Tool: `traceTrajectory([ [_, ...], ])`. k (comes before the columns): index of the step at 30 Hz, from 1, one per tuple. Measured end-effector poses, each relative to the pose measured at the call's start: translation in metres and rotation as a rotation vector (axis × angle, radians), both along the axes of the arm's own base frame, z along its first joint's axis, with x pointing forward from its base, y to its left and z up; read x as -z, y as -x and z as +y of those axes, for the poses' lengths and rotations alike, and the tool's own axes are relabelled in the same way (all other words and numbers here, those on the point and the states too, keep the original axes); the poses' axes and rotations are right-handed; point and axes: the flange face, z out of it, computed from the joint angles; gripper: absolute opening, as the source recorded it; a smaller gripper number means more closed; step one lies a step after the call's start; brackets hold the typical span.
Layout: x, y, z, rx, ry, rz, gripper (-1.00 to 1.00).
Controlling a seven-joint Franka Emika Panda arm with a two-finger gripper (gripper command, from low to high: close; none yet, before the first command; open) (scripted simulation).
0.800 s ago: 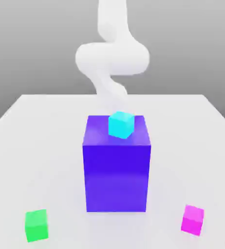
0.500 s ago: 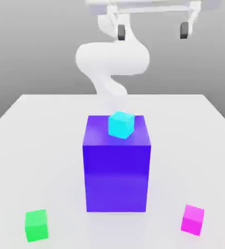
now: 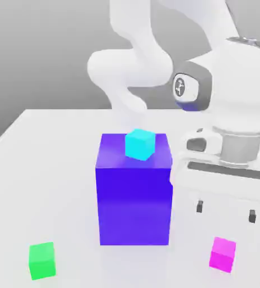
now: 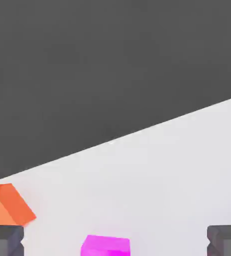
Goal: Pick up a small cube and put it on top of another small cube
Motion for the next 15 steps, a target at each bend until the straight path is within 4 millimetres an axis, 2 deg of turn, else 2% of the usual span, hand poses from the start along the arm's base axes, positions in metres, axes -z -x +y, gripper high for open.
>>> traceTrajectory([
  [3,0.047,0.018,0.015,0.033,-0.013,0.066,0.00],
  [7,0.099,0.021,0.018,0.039,-0.016,0.078,0.00],
  [8,0.108,0.022,0.018,0.039,-0.015,0.078,-1.00],
  [14,0.112,0.022,0.018,0.039,-0.016,0.077,-1.00],
  [15,0.107,0.022,0.018,0.039,-0.016,0.077,-1.00],
])
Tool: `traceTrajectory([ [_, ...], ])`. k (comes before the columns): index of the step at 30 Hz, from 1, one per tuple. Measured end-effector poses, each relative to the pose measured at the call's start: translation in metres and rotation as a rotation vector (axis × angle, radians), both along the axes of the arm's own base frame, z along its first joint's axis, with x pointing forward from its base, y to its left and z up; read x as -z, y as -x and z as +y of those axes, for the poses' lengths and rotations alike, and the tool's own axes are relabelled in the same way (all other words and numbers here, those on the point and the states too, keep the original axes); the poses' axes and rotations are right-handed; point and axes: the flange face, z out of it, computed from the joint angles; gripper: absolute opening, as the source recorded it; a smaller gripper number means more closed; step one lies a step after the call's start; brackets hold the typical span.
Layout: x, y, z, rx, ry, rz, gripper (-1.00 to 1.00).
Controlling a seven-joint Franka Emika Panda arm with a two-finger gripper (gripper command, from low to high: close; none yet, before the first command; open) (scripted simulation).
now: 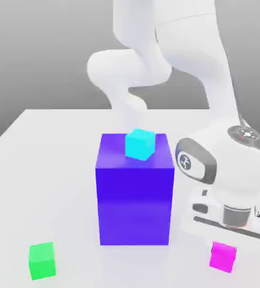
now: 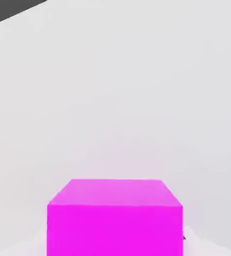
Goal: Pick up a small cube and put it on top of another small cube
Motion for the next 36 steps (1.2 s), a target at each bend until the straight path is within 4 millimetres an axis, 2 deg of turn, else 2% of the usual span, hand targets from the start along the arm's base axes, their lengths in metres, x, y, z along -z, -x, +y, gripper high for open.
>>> traceTrajectory([
  [5,-0.054,0.000,0.002,-0.012,-0.001,-0.001,-1.00],
  [6,-0.059,-0.002,0.004,-0.043,-0.005,-0.004,-1.00],
  [7,-0.063,-0.009,-0.007,-0.047,-0.005,-0.005,-1.00],
  [8,-0.067,-0.018,-0.025,-0.035,-0.003,-0.006,-1.00],
  [11,-0.077,-0.044,-0.098,0.035,0.006,-0.007,-1.00],
  [15,-0.089,-0.056,-0.197,0.161,0.011,-0.004,-1.00],
  [18,-0.099,-0.050,-0.271,0.259,0.009,-0.003,-1.00],
  [20,-0.104,-0.039,-0.321,0.342,0.006,-0.003,-1.00],
  [22,-0.091,-0.027,-0.370,0.437,0.002,0.000,-1.00],
  [24,-0.066,-0.020,-0.390,0.475,0.001,0.001,-1.00],
  [25,-0.055,-0.019,-0.393,0.481,0.002,0.001,1.00],
  [30,-0.055,-0.019,-0.393,0.481,0.002,0.001,1.00],
  [31,-0.049,-0.018,-0.394,0.484,0.002,0.002,1.00],
  [32,-0.053,-0.018,-0.395,0.485,0.002,0.002,1.00],
  [36,-0.099,-0.018,-0.396,0.487,0.002,0.002,1.00],
])
